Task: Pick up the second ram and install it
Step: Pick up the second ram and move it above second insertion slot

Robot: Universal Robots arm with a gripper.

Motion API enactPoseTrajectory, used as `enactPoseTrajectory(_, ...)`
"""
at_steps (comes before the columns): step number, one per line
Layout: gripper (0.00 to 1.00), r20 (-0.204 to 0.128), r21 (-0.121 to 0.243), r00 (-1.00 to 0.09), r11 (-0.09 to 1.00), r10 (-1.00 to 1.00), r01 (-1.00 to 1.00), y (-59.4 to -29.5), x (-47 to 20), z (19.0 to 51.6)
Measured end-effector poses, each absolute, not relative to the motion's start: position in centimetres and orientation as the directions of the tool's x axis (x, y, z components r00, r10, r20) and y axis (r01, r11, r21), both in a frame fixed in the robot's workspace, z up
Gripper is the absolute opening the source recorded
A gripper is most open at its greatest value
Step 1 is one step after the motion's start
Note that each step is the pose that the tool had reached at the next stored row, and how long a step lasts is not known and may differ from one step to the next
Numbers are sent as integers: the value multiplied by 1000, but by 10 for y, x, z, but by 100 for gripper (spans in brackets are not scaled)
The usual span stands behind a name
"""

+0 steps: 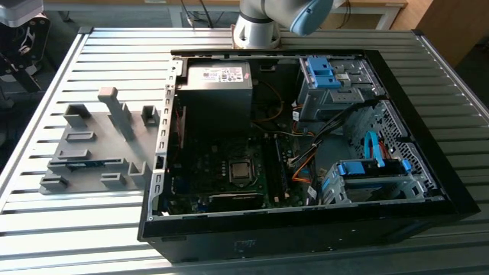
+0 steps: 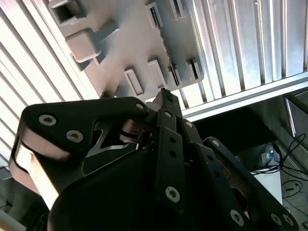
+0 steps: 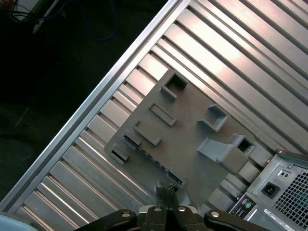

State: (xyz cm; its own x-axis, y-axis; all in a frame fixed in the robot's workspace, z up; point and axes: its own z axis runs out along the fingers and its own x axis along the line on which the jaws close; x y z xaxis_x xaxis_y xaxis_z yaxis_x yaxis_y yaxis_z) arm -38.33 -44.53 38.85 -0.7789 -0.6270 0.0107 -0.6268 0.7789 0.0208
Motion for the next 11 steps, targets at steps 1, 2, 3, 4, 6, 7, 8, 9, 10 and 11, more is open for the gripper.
enactPoseTrajectory(1,11,11,21,-776,776,-631,-631,-445,-383,388)
enactPoseTrajectory(2,11,11,21,-772,772,-635,-635,-445,-383,389)
enactPoseTrajectory(3,11,11,21,-768,768,-640,-640,-445,-383,388)
enactPoseTrajectory(4,11,11,21,-764,764,-645,-645,-445,-383,388)
enactPoseTrajectory(6,11,11,21,-755,755,-656,-656,-445,-383,388)
enactPoseTrajectory(7,11,11,21,-749,749,-662,-662,-445,-383,388)
enactPoseTrajectory(8,11,11,21,-744,744,-668,-668,-445,-383,388)
enactPoseTrajectory(9,11,11,21,-738,738,-674,-674,-445,-383,388)
enactPoseTrajectory(10,11,11,21,-733,733,-680,-680,-445,-383,388)
enactPoseTrajectory(11,11,11,21,-727,727,-687,-686,-445,-383,388)
